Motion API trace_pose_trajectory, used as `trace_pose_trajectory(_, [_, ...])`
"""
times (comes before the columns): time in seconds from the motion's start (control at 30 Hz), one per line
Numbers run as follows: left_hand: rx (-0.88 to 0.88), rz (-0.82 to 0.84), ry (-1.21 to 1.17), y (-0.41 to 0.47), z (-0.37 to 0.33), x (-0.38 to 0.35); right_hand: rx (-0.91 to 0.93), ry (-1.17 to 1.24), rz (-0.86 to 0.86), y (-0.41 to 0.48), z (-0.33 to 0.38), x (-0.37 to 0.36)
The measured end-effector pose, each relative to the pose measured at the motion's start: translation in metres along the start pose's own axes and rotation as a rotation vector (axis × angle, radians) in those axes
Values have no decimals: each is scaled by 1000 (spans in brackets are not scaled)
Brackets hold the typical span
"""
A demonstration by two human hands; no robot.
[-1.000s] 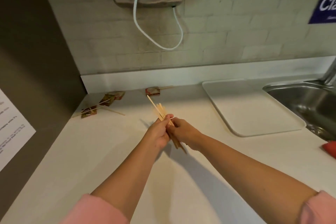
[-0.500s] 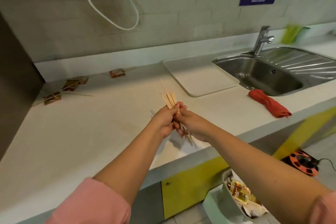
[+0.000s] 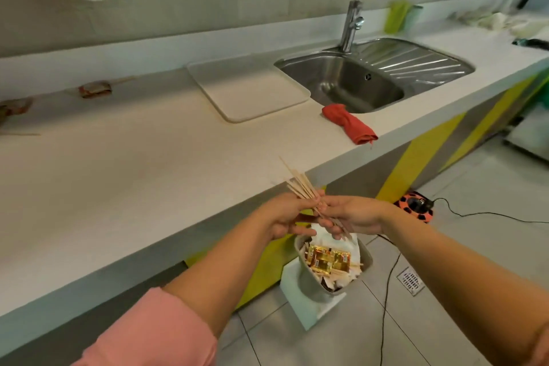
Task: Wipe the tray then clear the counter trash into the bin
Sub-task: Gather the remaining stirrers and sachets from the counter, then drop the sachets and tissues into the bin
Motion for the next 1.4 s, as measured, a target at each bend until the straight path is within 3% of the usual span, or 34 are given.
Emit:
trace_pose_trajectory(0.17, [282,36,-103,45,68,-53,-207,-70,39,-22,-76,43])
trace_pose_trajectory(0.3, [425,-116,-151,75,108,-72,-358,-290,-17,-21,-120,79])
trace_pose_trajectory(0.5, [438,-386,-138,103,147,-58,-507,-789,-208,12,-167,124])
trace_pose_trajectory(0.77, [322,-656,107,133,163,-32,-441,-1040,-269,77,-187,134])
trace_pose_trajectory(0.97, [308,-677,137,137,166,-30,-438,-1147,-180,90,-190,136])
trace_pose_trajectory(1.23, [296,-573,237,124,140,-34,-378,-1218,-6,73,-157,117])
trace_pose_trajectory(1.4, [229,-494,465,98,110,-28,-257,-1290,44,61,-106,83])
Point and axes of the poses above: each hand's wrist, its own y-axis towards the middle knuckle, its own x-axis out of the back of the hand, z = x × y, the point moved 5 cm from there along y, towards the middle knuckle, and after that the axes turned 3 degrees about -z, right-handed, at the moved point
